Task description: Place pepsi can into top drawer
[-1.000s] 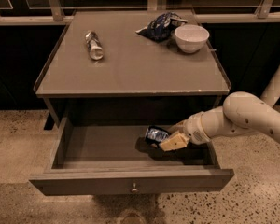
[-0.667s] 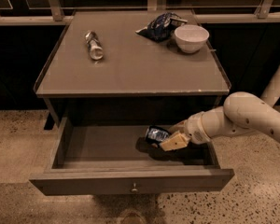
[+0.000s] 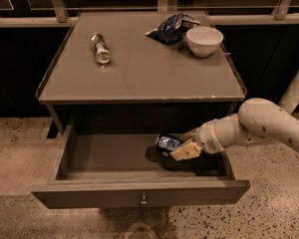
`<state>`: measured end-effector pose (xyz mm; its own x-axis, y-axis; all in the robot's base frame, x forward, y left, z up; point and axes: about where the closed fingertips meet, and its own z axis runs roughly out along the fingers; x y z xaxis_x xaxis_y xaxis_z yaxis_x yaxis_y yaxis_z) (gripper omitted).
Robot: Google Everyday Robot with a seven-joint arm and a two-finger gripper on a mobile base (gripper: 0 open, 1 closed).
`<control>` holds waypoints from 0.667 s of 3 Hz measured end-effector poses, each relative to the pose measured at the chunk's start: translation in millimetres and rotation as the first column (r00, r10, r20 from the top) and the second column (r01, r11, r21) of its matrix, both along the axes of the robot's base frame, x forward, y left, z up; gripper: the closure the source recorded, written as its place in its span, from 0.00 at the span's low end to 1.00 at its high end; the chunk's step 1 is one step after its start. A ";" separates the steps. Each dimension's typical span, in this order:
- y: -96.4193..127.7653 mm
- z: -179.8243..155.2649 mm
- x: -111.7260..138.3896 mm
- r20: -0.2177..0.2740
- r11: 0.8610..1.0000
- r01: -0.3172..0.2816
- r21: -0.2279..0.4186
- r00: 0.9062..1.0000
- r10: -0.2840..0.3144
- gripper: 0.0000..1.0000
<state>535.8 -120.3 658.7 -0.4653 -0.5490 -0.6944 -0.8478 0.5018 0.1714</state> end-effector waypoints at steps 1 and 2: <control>0.0 0.0 0.0 0.000 1.000 0.000 0.000 1.000 0.000 0.12; 0.0 0.0 0.0 0.000 1.000 0.000 0.000 1.000 0.000 0.00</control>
Offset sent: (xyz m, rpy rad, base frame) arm 0.0000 0.0000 0.0000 0.0000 0.0000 0.0000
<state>535.8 -120.3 658.7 -0.4653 -0.5490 -0.6944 -0.8479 0.5017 0.1714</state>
